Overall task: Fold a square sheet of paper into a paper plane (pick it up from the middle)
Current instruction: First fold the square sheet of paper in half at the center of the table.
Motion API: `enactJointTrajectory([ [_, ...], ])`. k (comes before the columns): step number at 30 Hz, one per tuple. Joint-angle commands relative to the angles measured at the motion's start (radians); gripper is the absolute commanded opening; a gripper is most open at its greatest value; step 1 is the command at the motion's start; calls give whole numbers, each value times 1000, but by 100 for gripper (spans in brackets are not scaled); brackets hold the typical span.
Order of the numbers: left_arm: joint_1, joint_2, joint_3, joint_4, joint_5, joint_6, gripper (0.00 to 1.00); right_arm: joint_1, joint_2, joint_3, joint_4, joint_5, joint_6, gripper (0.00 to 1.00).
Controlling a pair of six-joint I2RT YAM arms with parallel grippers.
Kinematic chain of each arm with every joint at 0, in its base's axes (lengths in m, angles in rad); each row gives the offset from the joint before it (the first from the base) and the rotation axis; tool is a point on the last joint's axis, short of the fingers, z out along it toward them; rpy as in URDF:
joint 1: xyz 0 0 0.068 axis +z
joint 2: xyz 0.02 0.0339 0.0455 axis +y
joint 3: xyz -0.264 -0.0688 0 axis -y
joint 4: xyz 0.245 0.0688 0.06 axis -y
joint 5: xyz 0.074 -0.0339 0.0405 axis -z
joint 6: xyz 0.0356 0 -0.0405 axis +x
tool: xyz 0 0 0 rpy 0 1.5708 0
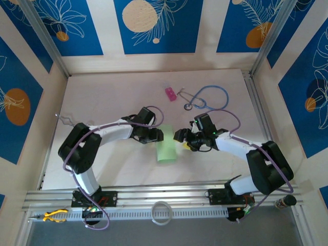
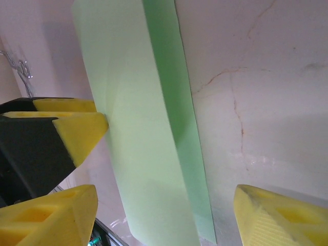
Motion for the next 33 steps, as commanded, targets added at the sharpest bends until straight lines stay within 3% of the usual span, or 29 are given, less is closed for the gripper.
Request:
enactJointTrajectory([
  [1,3,25,11,-40,-12,39,54,7,5,22,1,1,11,71],
  [33,3,112,29,-71,-52,26,59,9,6,-4,-6,54,28,67],
])
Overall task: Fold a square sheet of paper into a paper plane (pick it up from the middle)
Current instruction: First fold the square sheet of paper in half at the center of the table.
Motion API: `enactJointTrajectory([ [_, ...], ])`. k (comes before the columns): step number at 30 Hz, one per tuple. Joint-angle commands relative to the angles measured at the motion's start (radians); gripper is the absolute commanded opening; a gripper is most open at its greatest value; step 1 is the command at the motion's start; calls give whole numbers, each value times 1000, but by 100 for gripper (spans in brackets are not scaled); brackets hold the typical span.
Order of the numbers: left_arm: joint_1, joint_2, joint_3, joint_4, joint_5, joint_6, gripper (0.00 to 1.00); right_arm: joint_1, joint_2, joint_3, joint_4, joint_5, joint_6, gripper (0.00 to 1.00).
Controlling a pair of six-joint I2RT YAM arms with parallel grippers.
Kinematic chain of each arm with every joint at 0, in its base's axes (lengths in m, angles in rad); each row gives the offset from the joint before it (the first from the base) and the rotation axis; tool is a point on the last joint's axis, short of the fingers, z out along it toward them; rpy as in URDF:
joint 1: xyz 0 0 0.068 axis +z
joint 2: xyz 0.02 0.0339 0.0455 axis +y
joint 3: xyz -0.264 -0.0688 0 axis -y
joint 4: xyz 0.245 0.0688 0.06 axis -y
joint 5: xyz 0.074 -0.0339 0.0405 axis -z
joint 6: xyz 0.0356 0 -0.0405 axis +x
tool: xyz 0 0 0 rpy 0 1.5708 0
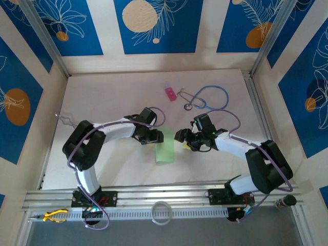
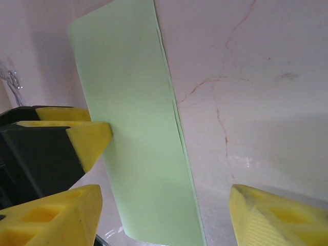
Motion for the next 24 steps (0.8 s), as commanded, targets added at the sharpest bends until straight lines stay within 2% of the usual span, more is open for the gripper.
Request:
enactJointTrajectory([
  [1,3,58,-6,-19,-37,-9,59,5,-8,-6,-4,8,13,67],
  [24,-6,109,10,-52,-68,32,60,18,-5,2,-47,54,4,68],
])
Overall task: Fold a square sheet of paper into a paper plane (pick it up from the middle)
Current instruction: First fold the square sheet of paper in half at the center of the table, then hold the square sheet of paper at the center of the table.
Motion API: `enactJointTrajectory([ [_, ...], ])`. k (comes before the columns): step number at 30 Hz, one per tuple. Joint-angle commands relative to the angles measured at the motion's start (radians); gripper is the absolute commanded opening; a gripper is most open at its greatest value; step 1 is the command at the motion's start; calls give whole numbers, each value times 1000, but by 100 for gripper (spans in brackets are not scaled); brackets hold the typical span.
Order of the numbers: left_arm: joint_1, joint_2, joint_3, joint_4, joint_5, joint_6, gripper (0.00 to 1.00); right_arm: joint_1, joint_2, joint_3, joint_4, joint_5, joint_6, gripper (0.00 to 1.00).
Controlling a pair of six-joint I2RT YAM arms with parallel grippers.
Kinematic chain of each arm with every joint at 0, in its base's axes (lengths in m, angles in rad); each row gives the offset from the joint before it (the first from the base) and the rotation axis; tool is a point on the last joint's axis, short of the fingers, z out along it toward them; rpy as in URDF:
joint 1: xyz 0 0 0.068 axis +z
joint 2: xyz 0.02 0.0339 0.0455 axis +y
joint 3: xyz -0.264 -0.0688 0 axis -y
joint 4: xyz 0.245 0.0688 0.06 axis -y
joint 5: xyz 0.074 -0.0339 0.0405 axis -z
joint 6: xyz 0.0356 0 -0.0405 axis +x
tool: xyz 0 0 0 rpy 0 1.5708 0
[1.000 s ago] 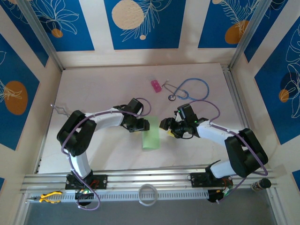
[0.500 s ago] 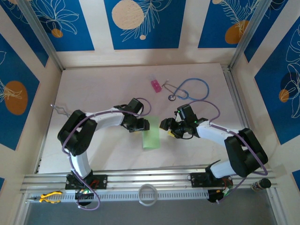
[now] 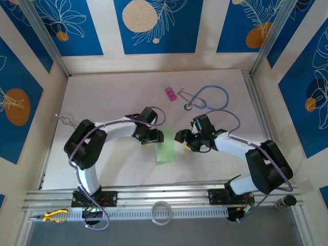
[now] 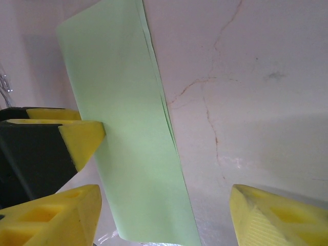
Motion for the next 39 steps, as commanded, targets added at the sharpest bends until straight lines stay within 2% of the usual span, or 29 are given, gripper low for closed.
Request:
enactJointTrajectory([
  [1,-6,85,-18,-20,-58,40,60,6,-5,3,-35,18,4,68],
  [10,-15,85,-12,-26,-70,68,62,5,-3,3,-37,20,6,68],
  [30,-15,115,-2,-28,-77,31,62,8,-3,4,-36,17,3,68],
  [39,-15,118,-1,-27,-80,24,62,22,30,22,-31,21,-7,56],
])
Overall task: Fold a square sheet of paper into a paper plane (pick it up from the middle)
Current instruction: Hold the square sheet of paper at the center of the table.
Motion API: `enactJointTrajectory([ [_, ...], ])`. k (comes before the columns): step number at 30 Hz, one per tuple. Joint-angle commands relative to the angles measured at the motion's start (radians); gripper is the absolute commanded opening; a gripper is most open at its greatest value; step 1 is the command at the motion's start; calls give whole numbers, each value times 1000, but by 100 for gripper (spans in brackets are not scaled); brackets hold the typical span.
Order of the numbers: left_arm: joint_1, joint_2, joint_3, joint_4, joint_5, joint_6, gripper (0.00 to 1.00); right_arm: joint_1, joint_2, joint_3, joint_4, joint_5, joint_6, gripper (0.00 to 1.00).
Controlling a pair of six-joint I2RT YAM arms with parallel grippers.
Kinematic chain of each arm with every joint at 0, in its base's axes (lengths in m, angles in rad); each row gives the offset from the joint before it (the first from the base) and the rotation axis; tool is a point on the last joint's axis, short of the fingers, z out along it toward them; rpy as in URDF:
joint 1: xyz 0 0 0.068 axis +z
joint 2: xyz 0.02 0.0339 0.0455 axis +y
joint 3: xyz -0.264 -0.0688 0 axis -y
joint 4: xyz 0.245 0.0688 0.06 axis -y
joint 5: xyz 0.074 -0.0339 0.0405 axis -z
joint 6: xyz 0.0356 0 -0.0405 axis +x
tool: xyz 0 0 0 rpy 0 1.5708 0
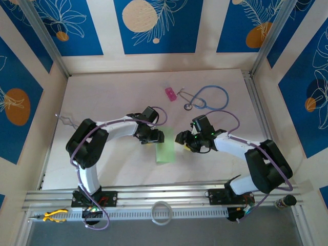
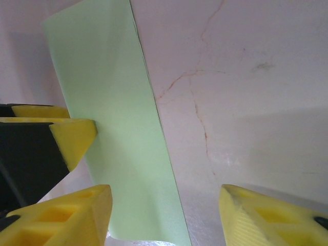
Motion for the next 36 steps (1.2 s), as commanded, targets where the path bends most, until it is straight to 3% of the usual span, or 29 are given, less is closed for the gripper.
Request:
enactJointTrajectory([
  [1,-3,99,-31,11,-63,1,62,12,27,23,-9,7,-8,53],
  [5,-2,105,-35,15,-56,4,63,18,53,39,-5,9,-19,45],
  [12,-4,108,-38,27,-42,14,63,33,131,96,18,-9,-54,19],
  [18,-5,109,-36,22,-46,16,63,50,207,151,38,-20,-69,7],
  [36,-7,111,-42,30,-41,7,63,95,336,243,-25,19,-135,2],
])
